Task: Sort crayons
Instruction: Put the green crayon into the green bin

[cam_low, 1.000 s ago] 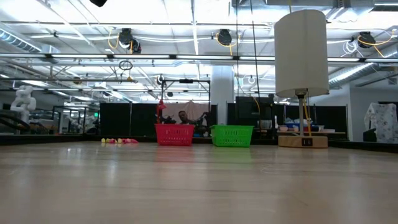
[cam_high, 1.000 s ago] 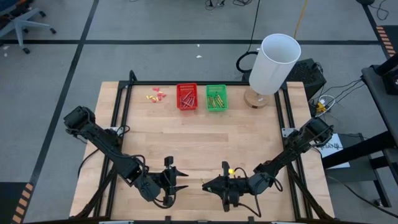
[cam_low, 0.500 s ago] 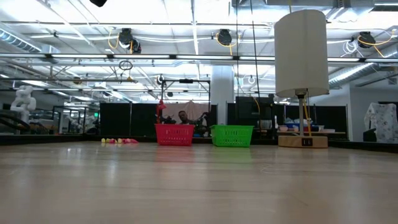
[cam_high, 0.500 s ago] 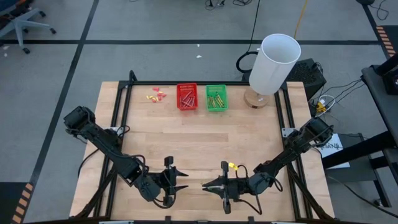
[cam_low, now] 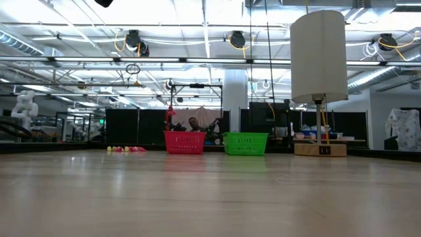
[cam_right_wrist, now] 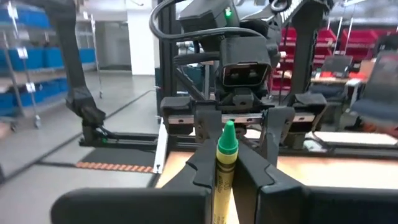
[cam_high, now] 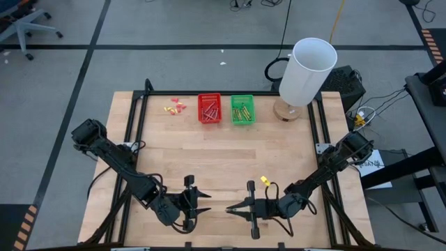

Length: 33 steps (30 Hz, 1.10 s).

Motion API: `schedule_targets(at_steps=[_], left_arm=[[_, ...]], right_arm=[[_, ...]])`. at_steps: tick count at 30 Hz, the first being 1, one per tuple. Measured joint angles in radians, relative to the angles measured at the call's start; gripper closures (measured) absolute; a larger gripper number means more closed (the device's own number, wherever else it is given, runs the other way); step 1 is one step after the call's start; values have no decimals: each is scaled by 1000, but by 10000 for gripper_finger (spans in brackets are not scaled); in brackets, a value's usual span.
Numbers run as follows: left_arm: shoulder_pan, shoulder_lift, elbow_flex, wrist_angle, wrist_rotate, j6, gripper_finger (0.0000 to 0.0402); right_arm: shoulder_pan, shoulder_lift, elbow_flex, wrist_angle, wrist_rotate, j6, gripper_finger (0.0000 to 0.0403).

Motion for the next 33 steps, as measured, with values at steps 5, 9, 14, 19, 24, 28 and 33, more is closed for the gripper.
schedule_targets(at_steps=[5,9,14,19,24,28,33], left_arm=[[0,0,0,0,0,-5,218],[0,0,0,0,0,-5,218],[0,0,0,0,0,-5,218],[0,0,0,0,0,-5,218],[0,0,0,0,-42,-4,218],[0,0,0,0,-67,0,218],[0,0,0,-3,-80,48,218]], right_arm=[[0,0,0,0,-1,148,387],[0,0,0,-3,-2,194,387],[0,0,0,-12,-2,193,387],[-2,0,0,-12,0,179,387],[-19,0,0,-13,3,110,387],[-49,0,0,-13,4,105,387],[-112,0,0,-39,5,140,387]])
